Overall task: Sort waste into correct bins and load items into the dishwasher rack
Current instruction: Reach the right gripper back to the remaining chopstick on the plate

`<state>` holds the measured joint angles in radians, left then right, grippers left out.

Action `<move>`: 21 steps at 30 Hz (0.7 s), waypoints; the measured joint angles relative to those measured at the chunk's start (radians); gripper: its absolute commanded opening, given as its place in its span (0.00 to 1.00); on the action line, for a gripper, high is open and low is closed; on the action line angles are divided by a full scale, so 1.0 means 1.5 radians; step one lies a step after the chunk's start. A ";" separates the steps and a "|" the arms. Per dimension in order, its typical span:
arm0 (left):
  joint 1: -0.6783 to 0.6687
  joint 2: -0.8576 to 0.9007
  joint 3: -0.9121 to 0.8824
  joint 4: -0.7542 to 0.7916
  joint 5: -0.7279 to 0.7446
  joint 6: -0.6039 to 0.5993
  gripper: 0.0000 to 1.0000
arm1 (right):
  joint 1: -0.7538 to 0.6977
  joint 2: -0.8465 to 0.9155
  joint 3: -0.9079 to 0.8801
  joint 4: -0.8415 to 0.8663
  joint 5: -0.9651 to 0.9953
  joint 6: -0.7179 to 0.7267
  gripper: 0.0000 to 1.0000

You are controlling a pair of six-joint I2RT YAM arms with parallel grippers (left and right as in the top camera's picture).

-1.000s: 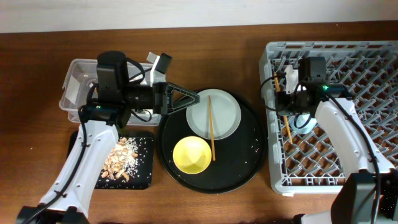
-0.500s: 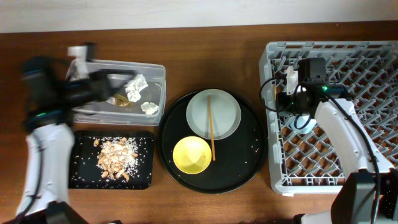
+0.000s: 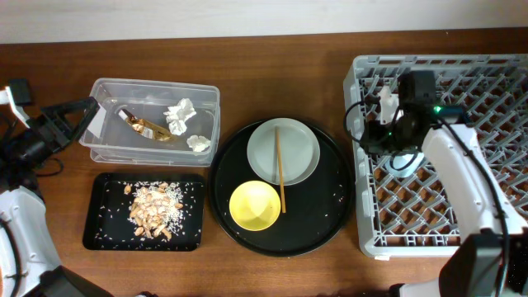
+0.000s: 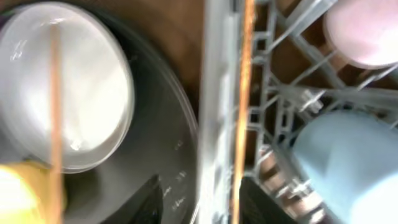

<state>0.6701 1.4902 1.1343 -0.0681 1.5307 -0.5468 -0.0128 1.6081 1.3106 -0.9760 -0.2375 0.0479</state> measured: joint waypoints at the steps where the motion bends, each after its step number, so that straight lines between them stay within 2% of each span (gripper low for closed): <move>1: 0.000 0.000 0.000 -0.001 0.001 0.000 0.99 | 0.002 -0.003 0.018 -0.014 -0.019 0.002 0.42; 5: 0.000 0.000 0.000 0.000 0.004 0.000 0.99 | 0.043 -0.025 0.051 -0.022 -0.070 0.032 0.46; 8: 0.000 0.000 0.000 -0.001 0.005 0.000 0.99 | 0.095 -0.027 0.051 -0.017 -0.075 0.064 0.63; 9: 0.000 0.000 0.000 -0.001 0.005 0.000 0.99 | 0.117 -0.026 0.051 -0.007 -0.075 0.068 0.97; 10: 0.000 0.000 0.000 -0.001 0.005 0.000 0.99 | 0.139 -0.026 0.051 0.002 -0.076 0.076 0.98; 14: 0.000 0.000 0.000 -0.001 0.005 0.000 0.99 | 0.217 -0.024 0.051 0.042 -0.078 0.121 1.00; 15: 0.000 0.000 0.000 -0.001 0.005 0.000 0.99 | 0.231 -0.022 0.051 0.047 -0.078 0.129 0.86; 16: 0.000 0.000 0.000 -0.001 0.005 0.000 0.99 | 0.248 -0.018 0.051 0.049 -0.077 0.136 0.66; 17: 0.000 0.000 0.000 -0.001 0.005 0.000 0.99 | 0.262 -0.012 0.051 0.051 -0.073 0.144 0.56; 21: 0.000 0.000 0.000 -0.001 0.005 0.000 0.99 | 0.297 0.021 0.051 0.051 -0.044 0.161 0.53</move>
<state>0.6701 1.4902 1.1343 -0.0692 1.5379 -0.5468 0.4324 1.6398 1.3872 -0.8989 -0.3035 0.2890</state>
